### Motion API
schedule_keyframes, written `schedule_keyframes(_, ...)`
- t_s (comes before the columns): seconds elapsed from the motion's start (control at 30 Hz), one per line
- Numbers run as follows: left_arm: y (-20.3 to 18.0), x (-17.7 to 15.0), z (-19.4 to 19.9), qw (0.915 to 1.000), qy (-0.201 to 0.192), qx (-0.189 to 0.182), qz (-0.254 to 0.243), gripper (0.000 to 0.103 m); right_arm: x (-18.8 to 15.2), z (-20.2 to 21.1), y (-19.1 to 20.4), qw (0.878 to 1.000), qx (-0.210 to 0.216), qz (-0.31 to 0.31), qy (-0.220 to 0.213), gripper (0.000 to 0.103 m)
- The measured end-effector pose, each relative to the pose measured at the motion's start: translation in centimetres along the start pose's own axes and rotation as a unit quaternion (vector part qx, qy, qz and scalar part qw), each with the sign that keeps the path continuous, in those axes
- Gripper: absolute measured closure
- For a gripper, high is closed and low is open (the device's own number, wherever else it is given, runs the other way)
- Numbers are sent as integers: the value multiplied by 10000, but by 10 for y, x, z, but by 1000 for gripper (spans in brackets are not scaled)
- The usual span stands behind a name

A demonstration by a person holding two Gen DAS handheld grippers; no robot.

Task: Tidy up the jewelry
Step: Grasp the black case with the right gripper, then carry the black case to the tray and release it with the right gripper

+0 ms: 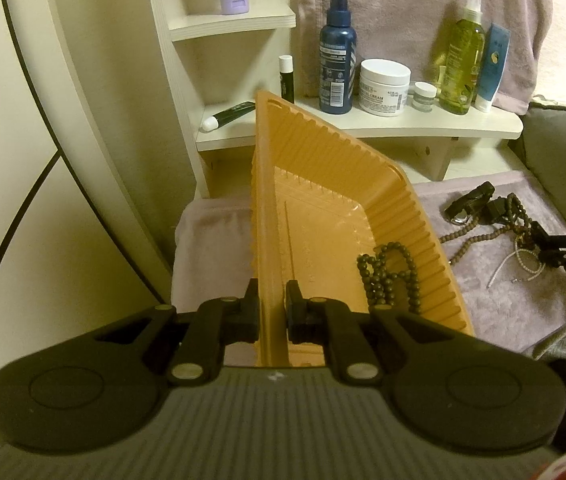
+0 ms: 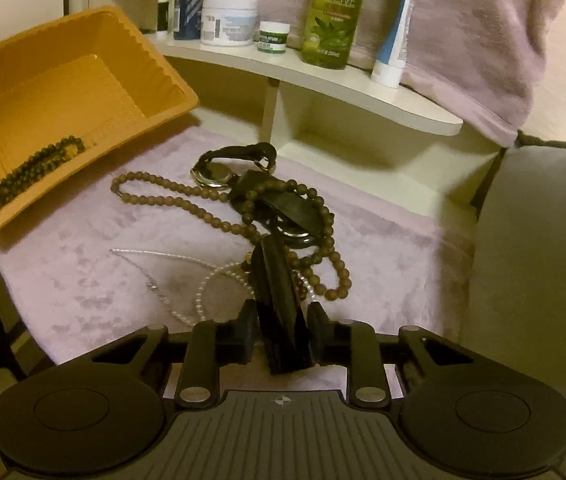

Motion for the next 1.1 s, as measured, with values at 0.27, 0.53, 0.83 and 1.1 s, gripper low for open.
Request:
schedule_keyframes(0.27,0,2,0,10000,-12,3,-3,93,0,14,7,9986,25,-478,-216,79)
schedule_keyframes(0.53,-2,1,1,10000,-40,-9,-24,93,19,31,25,9948,308,-841,-486,79)
schedule_keyframes(0.83,-5,2,3,9999,-46,-1,-96,93,74,38,87,9821,1295,-1008,-921,79)
schedule_keyframes(1.1,-6,2,3,9999,-45,-8,-132,93,98,7,139,9750,1893,-945,-677,79)
Point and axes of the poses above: each gripper's, at about its wrist camera, not at the fingertips, and z roughly against the way its jaws point, y to its left, x to its top, the point moved 3 cm from there along -z, roughly the way its jaws point, and after that the axes turned 8 degrees about y, right-handed, at the moved point
